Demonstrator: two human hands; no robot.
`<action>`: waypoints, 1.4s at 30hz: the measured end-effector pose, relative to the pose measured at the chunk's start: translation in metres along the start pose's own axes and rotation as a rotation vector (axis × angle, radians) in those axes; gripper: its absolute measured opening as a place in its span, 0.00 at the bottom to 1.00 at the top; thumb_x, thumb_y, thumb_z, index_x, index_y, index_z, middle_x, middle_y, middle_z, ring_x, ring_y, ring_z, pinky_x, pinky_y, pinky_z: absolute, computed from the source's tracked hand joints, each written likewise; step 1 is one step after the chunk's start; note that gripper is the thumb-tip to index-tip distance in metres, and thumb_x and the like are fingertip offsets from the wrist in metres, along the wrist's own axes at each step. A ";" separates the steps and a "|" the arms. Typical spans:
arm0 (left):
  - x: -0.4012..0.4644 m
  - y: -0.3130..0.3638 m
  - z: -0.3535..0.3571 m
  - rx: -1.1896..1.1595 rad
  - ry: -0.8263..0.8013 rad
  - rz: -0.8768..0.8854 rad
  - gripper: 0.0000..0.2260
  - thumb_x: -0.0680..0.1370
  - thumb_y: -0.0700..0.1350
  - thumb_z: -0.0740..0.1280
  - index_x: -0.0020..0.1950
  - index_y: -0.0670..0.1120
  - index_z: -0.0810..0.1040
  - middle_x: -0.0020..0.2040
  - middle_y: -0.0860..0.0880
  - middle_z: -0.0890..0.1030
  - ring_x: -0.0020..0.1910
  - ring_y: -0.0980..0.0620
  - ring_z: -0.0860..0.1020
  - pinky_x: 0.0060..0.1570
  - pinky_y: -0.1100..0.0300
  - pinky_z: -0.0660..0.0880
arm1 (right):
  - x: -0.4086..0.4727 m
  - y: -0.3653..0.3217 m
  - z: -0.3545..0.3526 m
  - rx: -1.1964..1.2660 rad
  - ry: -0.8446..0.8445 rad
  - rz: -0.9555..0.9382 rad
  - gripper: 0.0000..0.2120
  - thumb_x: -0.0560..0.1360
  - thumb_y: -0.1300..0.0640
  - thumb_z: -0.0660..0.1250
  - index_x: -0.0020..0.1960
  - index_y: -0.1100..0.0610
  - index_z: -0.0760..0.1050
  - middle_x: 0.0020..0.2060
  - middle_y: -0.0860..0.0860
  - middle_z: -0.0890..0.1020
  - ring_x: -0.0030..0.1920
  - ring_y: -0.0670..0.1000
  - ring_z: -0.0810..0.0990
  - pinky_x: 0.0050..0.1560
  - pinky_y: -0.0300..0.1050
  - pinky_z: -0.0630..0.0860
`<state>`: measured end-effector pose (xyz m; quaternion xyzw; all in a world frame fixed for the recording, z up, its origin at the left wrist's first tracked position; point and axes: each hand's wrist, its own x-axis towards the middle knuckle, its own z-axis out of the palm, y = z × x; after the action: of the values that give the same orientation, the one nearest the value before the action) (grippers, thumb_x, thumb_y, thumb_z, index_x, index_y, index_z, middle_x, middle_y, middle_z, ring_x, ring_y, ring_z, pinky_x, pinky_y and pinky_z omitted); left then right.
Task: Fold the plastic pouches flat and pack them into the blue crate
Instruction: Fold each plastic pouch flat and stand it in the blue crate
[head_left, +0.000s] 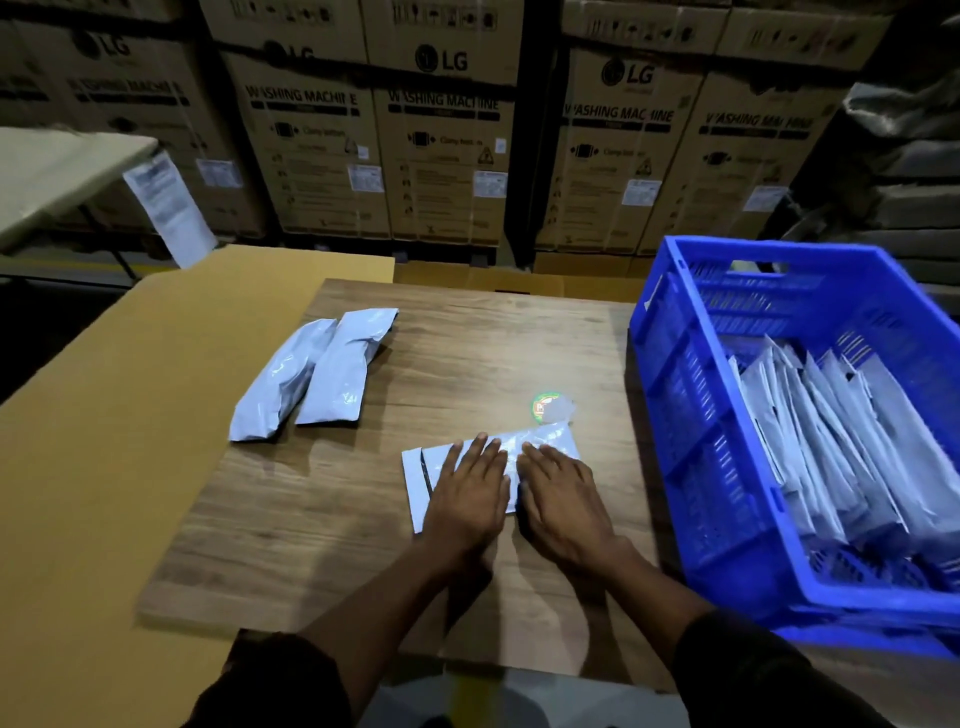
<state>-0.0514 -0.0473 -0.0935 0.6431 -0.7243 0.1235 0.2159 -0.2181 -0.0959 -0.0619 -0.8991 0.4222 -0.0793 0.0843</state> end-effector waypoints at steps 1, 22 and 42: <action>0.008 0.005 0.002 -0.029 -0.093 -0.054 0.20 0.82 0.46 0.55 0.61 0.40 0.84 0.63 0.43 0.83 0.66 0.44 0.79 0.69 0.46 0.68 | 0.007 0.000 -0.004 -0.015 0.022 -0.009 0.24 0.77 0.51 0.53 0.67 0.58 0.76 0.70 0.55 0.75 0.70 0.59 0.73 0.67 0.55 0.68; -0.018 0.001 0.014 -0.090 -0.196 -0.279 0.27 0.83 0.59 0.56 0.78 0.45 0.70 0.79 0.44 0.67 0.78 0.38 0.64 0.74 0.40 0.63 | 0.004 0.003 0.039 -0.091 -0.005 0.047 0.28 0.83 0.46 0.47 0.80 0.52 0.58 0.80 0.49 0.57 0.80 0.51 0.53 0.75 0.55 0.54; -0.036 -0.020 0.019 -0.121 0.045 -0.093 0.20 0.82 0.37 0.54 0.67 0.34 0.78 0.68 0.38 0.78 0.68 0.39 0.77 0.69 0.43 0.66 | -0.002 -0.044 0.035 -0.114 -0.002 0.003 0.28 0.77 0.52 0.55 0.76 0.58 0.66 0.76 0.53 0.68 0.77 0.54 0.64 0.75 0.61 0.50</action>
<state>-0.0316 -0.0277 -0.1291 0.6589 -0.6947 0.0835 0.2762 -0.1789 -0.0640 -0.0865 -0.9019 0.4272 -0.0542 0.0335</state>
